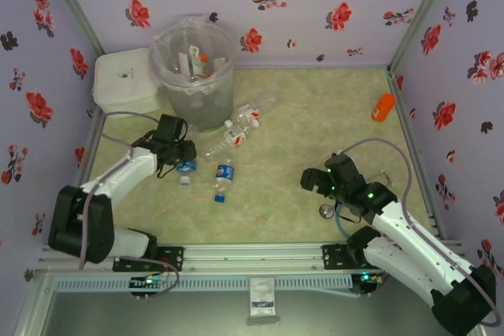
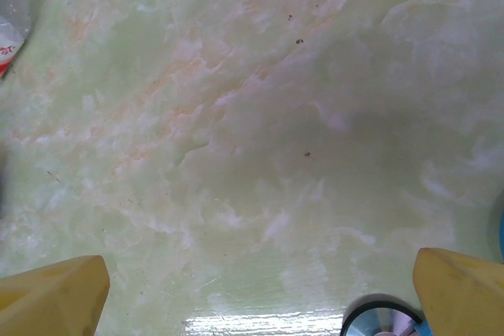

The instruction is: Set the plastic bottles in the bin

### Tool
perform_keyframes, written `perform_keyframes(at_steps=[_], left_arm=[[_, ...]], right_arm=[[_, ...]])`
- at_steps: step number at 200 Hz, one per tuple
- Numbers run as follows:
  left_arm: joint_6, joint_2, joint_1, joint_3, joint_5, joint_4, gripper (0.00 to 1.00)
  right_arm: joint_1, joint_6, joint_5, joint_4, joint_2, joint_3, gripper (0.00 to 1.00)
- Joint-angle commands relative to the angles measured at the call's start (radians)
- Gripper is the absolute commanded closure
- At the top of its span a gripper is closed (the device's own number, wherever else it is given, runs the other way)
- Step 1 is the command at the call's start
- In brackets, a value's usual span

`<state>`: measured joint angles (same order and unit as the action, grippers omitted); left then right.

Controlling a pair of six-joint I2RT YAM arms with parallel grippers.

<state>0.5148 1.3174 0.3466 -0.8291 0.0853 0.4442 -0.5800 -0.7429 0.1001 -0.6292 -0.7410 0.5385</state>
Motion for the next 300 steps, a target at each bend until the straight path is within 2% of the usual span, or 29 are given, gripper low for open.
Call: perform_keyframes(at_steps=[1,38,67,100,124,164,184,227,266,300], left_arm=[[-0.003,-0.117,-0.001,-0.050,0.010,0.129,0.59],[-0.020,-0.290,-0.001,-0.159,0.007,0.268,0.61],[-0.045,-0.296,0.004,-0.382,-0.073,0.378,0.64],[-0.063,-0.283,0.005,-0.606,-0.072,0.400,0.66],[-0.115,-0.159,0.001,-0.837,-0.060,0.399,0.67],[-0.160,0.178,-0.041,-1.249,-0.045,0.440,0.72],[-0.150,0.319,-0.062,-1.403,-0.044,0.465,0.73],[-0.130,0.496,-0.096,-1.513,-0.005,0.435,0.76],[-0.227,0.671,-0.097,-1.680,0.080,0.578,0.76],[-0.275,0.743,-0.097,-1.683,0.077,0.643,0.75]], right_arm=[[0.008,-0.012,-0.003,0.028,-0.005,-0.012,0.00],[0.007,-0.018,-0.005,0.047,-0.009,-0.017,0.00],[0.008,-0.016,-0.005,0.037,-0.013,-0.014,0.00],[0.008,-0.037,-0.002,0.043,0.009,-0.030,0.00],[0.007,-0.032,-0.004,0.033,0.014,-0.017,0.01],[0.007,-0.019,0.006,-0.023,0.047,0.003,0.00],[0.008,-0.022,0.015,-0.053,0.086,0.002,0.00],[0.008,-0.016,0.030,-0.136,0.149,0.019,0.00],[0.007,0.000,0.055,-0.187,0.184,0.040,0.00],[0.007,-0.007,0.043,-0.162,0.171,0.035,0.00]])
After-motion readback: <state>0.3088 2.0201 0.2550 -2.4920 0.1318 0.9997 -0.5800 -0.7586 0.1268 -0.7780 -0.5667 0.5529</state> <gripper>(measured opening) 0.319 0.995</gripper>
